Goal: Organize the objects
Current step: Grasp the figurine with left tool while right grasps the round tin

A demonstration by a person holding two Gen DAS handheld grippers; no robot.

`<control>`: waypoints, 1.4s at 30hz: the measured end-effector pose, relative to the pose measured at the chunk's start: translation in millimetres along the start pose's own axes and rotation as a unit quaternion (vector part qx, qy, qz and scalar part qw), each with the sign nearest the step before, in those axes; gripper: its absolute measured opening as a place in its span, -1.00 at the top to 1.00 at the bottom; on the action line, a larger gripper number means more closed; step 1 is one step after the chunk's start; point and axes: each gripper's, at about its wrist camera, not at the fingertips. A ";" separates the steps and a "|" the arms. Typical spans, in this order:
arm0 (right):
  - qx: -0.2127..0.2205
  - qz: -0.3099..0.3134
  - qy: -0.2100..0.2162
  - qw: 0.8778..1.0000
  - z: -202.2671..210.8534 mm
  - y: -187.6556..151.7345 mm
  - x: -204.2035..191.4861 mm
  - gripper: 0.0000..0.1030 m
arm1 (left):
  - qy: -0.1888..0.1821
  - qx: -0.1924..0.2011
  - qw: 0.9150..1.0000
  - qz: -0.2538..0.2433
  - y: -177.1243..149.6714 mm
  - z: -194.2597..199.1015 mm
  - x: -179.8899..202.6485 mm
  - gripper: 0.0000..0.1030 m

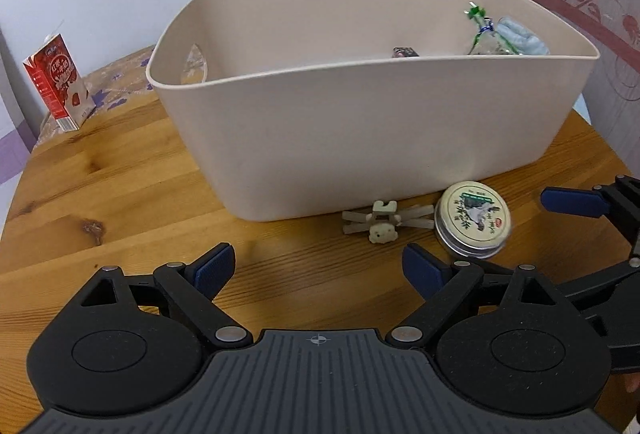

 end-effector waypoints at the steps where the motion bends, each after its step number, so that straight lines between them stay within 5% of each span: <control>1: 0.002 0.002 -0.002 1.000 -1.4 -1.0 -0.4 -0.87 | -0.002 -0.002 1.000 0.002 0.4 -1.4 -0.7 -0.79; 18: 0.005 0.007 -0.045 0.999 5.8 -9.7 34.1 -0.79 | -0.033 -0.019 0.999 0.032 6.2 -29.5 23.3 -0.79; 22: 0.006 0.006 -0.034 0.999 1.7 -11.0 35.0 -0.57 | -0.024 0.000 0.999 0.030 5.4 -33.5 26.3 -0.79; 24: 0.012 0.013 -0.036 0.999 1.0 -10.7 31.7 -0.31 | -0.022 0.000 0.999 0.028 6.0 -33.2 26.3 -0.76; 26: 0.017 0.014 -0.033 0.999 1.7 -9.2 30.0 0.00 | -0.019 0.003 0.999 0.031 7.3 -30.7 25.5 -0.48; 28: 0.012 0.010 -0.039 0.999 2.0 -8.7 28.5 0.00 | -0.018 0.004 0.999 0.032 8.6 -27.6 24.2 -0.15; 35: 0.017 0.004 -0.033 0.999 17.8 -14.6 21.7 0.00 | -0.024 -0.005 0.999 0.031 5.4 -18.9 19.5 -0.15; 42: 0.055 0.000 -0.035 0.998 57.6 -5.9 27.4 0.00 | -0.037 0.034 0.999 0.019 4.5 20.8 13.5 -0.15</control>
Point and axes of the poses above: each gripper's, at about its wrist camera, not at the fingertips, and z roughly against the way its jaws point, x to its right, y to its top, and after that the axes turned 9 degrees about z, right-handed
